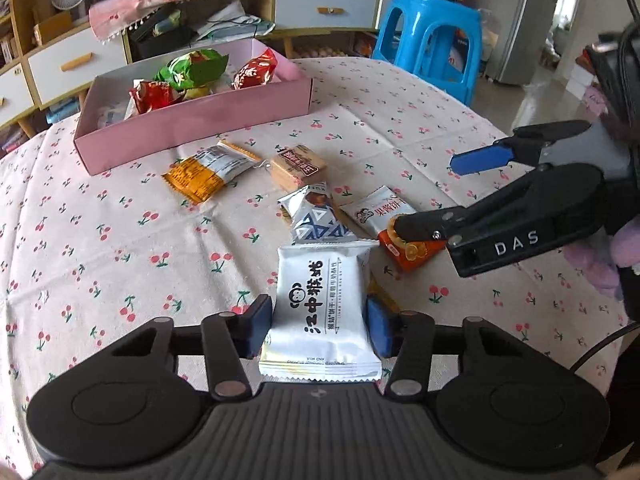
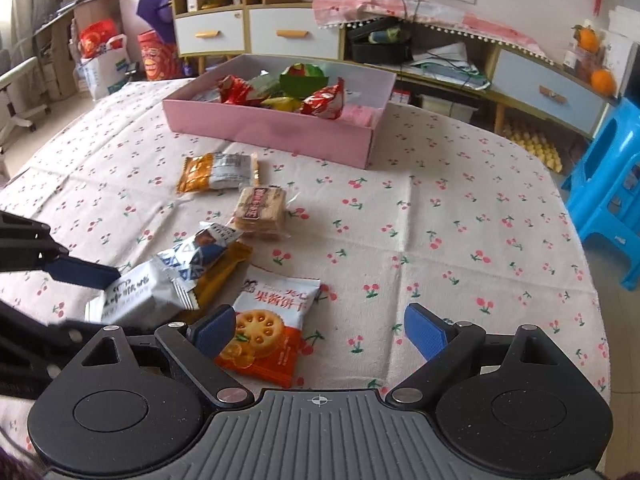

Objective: Organize snacks
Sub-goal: 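Grasp the white monkey-print packet with the left tool while the right tool grasps the orange fruit-biscuit packet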

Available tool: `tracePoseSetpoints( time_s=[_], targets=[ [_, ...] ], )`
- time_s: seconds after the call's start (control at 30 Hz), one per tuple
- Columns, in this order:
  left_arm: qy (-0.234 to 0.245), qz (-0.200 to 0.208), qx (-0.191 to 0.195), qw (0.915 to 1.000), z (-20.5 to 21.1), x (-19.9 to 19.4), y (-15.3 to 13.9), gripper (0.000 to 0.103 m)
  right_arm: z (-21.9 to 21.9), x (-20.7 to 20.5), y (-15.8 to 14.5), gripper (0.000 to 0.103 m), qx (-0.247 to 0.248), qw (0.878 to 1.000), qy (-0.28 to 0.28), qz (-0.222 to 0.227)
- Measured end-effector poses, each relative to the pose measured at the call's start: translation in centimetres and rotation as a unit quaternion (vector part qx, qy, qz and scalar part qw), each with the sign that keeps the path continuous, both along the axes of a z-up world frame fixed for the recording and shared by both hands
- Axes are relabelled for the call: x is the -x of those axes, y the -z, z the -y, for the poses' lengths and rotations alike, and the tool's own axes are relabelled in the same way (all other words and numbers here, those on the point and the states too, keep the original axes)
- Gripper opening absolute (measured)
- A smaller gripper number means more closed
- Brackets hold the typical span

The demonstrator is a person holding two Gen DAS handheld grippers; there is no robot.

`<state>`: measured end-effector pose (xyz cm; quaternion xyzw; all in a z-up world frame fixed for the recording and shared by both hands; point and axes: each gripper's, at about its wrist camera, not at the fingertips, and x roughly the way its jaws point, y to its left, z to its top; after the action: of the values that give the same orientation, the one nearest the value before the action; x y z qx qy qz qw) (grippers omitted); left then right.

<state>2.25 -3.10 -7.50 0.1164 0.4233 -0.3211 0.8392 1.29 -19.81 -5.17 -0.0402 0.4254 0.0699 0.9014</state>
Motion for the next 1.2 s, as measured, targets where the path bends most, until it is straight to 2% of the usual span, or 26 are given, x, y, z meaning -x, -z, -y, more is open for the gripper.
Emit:
tracePoseSetpoints(
  time_s=[0.2,0.4,0.53,0.63,0.73,0.9,1.0,1.13,1.2],
  targets=[
    [-0.023,0.01,-0.033,0.9991,-1.4,0.5,-0.1,0.046,-1.3,0.5,0.5,0.093,0.015,0.999,-0.033,0.0],
    [-0.078,0.035,-0.057,0.9947,-3.0,0.2,0.2,0.047,-2.5,0.6,1.4,0.093,0.034,0.998,-0.051,-0.002],
    [-0.1,0.05,-0.048,0.9926,-4.0,0.1,0.6,0.059,-2.1,0.6,1.7,0.095,0.032,0.998,-0.056,0.011],
    [-0.106,0.052,-0.037,0.9923,-4.6,0.4,0.8,0.066,-0.9,0.6,2.0,0.099,0.018,0.999,-0.039,0.011],
    [-0.113,0.045,-0.018,0.9925,-5.4,0.7,1.0,0.068,0.7,0.6,2.4,0.099,-0.002,1.0,-0.012,0.009],
    [-0.117,0.036,0.001,0.9924,-5.9,1.0,0.9,0.067,1.5,0.9,2.5,0.1,-0.008,1.0,0.006,0.013],
    [-0.113,0.036,0.001,0.9929,-5.8,1.1,0.9,0.066,0.8,1.2,2.4,0.1,0.004,1.0,-0.019,0.025],
    [-0.109,0.04,0.003,0.9932,-5.6,1.1,0.9,0.057,0.0,1.1,2.4,0.098,0.009,0.998,-0.045,0.034],
    [-0.112,0.039,0.005,0.9929,-5.6,1.0,0.9,0.056,-0.1,0.9,2.4,0.098,0.006,0.998,-0.049,0.033]
  ],
)
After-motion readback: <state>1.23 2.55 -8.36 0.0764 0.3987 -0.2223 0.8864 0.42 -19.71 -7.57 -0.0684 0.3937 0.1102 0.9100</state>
